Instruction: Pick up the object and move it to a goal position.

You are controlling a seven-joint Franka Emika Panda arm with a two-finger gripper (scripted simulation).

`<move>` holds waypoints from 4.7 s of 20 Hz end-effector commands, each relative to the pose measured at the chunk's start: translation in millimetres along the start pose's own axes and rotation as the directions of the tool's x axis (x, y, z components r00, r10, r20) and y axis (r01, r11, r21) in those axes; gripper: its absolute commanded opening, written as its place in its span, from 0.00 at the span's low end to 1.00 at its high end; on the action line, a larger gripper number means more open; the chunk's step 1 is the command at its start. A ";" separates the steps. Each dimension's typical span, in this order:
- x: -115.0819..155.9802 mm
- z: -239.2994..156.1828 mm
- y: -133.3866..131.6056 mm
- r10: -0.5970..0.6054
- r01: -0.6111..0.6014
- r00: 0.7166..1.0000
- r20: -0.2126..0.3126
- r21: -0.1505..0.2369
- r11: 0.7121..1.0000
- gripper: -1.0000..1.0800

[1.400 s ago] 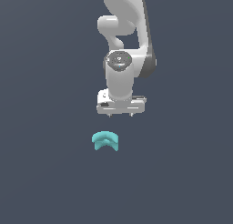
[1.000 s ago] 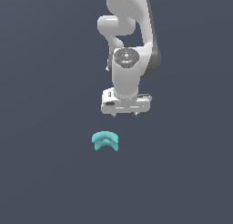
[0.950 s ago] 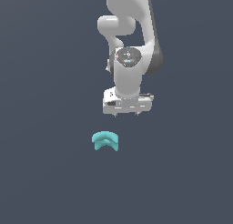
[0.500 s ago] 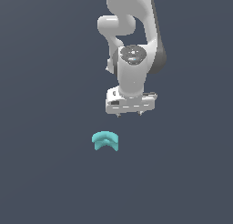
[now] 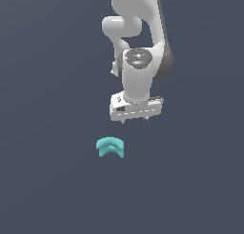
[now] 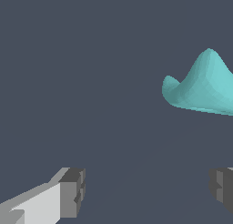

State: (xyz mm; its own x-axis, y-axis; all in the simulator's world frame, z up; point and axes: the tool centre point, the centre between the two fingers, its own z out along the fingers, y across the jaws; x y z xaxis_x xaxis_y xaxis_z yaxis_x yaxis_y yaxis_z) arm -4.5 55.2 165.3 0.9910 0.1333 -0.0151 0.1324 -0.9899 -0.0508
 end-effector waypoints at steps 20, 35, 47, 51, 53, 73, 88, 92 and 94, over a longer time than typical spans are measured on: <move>25.9 4.5 33.1 -0.453 0.453 0.891 0.008 -0.019 0.891 0.96; 44.6 8.1 63.8 -0.750 0.750 0.661 0.022 -0.026 0.660 0.96; 57.8 10.7 90.8 -0.911 0.911 0.412 0.036 -0.027 0.411 0.96; 61.4 11.4 99.6 -0.944 0.945 0.328 0.040 -0.026 0.327 0.96; 62.8 11.7 103.3 -0.955 0.956 0.293 0.042 -0.026 0.292 0.96; 67.1 22.7 116.2 -0.983 0.984 0.178 0.047 -0.024 0.177 0.96; 68.1 62.6 118.1 -0.984 0.985 0.174 0.047 -0.024 0.173 0.00; 68.1 62.6 118.1 -0.984 0.985 0.174 0.047 -0.024 0.173 0.00; 68.1 62.6 118.1 -0.984 0.985 0.174 0.047 -0.024 0.173 0.00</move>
State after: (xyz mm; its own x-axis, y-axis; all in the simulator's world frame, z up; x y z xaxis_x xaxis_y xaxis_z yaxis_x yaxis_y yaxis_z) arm 77.0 -49.6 95.3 0.0415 0.9991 0.0001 0.9991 -0.0415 -0.0008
